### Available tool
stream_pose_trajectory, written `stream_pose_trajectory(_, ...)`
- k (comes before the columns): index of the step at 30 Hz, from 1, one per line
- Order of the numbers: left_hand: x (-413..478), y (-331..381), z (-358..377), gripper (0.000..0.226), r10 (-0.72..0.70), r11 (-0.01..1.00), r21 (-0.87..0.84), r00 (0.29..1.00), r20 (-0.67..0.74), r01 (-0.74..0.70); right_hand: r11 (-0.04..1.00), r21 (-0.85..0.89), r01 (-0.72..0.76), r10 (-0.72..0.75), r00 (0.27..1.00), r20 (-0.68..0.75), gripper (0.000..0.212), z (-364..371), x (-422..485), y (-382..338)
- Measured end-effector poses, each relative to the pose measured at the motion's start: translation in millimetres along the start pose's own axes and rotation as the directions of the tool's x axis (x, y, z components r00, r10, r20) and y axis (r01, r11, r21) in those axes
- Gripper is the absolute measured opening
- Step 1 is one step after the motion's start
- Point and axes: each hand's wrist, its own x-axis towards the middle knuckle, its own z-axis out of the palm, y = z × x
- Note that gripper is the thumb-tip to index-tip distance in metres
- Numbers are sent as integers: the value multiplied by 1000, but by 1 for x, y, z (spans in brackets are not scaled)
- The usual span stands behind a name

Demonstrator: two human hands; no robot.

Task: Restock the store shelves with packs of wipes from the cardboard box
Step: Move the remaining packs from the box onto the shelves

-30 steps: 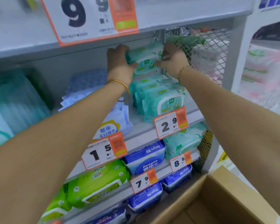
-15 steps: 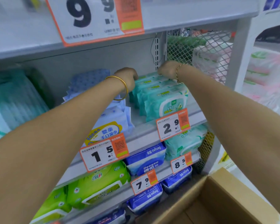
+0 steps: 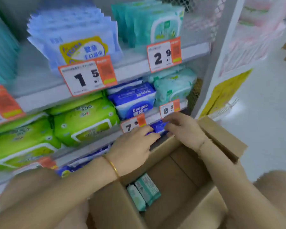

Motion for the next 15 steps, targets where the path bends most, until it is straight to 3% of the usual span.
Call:
stream_pose_trajectory(2,1,-13,37,63,-8,997,81,991,131,-3,974,-174,-146,180,962,205,20,49,6,51)
stream_pose_trajectory(5,5,-22,63,38,-82,968,249,965,250,17,886,-418,-203,366,859,359,33,109,-1,111)
stream_pose_trajectory(7,9,-20,70,38,-70,964,267,959,275,-7,842,-486,-232,464,770,437,40,140,-12,144)
stream_pose_trajectory(11,8,-17,85,49,5,968,233,940,342,-90,757,-533,-378,635,616,465,47,188,-27,193)
stream_pose_trajectory(15,4,-23,93,56,20,971,204,894,447,-124,740,-494,-456,669,572,475,51,216,-23,213)
